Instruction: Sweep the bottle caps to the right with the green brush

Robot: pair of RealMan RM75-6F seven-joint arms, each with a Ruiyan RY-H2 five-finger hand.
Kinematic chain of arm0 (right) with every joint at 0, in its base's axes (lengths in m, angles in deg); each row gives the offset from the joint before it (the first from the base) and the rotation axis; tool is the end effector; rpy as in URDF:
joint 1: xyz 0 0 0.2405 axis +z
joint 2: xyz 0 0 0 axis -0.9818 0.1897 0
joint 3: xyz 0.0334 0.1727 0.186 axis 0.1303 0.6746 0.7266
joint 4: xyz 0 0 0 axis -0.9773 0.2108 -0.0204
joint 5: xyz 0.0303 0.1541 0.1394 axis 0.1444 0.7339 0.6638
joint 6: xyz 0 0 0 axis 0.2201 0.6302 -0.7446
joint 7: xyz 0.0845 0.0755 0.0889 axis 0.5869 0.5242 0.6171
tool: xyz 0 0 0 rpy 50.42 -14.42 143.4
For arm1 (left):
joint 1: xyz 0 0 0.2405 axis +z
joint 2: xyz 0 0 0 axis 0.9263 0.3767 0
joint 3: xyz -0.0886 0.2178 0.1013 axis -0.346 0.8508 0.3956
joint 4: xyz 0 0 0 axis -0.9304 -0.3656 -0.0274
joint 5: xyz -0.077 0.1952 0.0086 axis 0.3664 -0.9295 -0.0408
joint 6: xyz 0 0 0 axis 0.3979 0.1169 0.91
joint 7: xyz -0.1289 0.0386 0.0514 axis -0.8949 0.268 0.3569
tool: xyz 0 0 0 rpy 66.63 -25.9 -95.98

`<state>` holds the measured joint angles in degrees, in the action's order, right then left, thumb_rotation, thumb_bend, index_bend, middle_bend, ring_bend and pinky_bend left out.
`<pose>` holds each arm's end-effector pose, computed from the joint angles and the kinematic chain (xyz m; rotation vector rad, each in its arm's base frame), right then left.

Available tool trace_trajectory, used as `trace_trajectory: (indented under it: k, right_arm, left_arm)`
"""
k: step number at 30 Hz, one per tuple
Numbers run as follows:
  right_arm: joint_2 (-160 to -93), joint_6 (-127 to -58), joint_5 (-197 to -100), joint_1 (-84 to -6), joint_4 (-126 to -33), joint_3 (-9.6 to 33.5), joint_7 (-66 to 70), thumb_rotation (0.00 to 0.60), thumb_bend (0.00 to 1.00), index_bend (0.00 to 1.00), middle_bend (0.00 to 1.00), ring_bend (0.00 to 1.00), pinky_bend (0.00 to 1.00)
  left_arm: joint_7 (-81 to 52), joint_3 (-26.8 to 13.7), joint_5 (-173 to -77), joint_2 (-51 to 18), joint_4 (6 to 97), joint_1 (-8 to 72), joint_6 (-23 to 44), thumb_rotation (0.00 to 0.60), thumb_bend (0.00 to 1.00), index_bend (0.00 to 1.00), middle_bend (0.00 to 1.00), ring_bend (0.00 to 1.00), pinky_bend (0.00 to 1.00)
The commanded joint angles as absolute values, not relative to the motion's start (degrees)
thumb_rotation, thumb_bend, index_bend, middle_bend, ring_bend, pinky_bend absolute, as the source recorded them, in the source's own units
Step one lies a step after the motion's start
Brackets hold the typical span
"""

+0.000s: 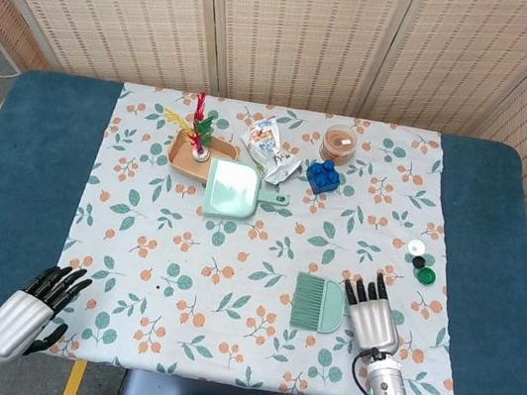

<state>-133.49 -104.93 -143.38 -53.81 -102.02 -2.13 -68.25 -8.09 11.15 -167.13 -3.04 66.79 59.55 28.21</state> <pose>-0.2294 -0.2195 -0.0184 1.8612 -0.5336 0.2205 -0.2877 0.1422 0.0857 -1.8721 -0.8259 -0.8673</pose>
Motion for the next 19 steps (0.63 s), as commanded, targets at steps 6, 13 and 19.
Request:
trace_trajectory:
  k: [6,13,19]
  right_arm:
    - [-115.9,-119.0,-160.1,-63.6,-114.6,-9.1,-48.3,0.600,0.25,0.00,0.00,0.00,0.00]
    - [-111.3,-133.1,-172.2,-78.4,-98.7,-16.1,-21.2,0.600,0.25,0.00,0.00,0.00,0.00]
    - [-104.3,-129.0,-165.6,-79.4,-100.5,-12.3,-10.4,0.600,0.24,0.00,0.00,0.00,0.00]
  left_arm:
    - [-10.8,10.8,-168.4,-1.9,66.9,60.1,31.6,0.600,0.41,0.00,0.00,0.00,0.10]
    - [-11.4,11.1,-169.9,-1.8,66.5,60.7,33.6,0.600,0.41,0.00,0.00,0.00,0.10]
    - [-10.6,11.0,-170.1,-1.4,68.0,61.4,34.6,0.600,0.41,0.00,0.00,0.00,0.09]
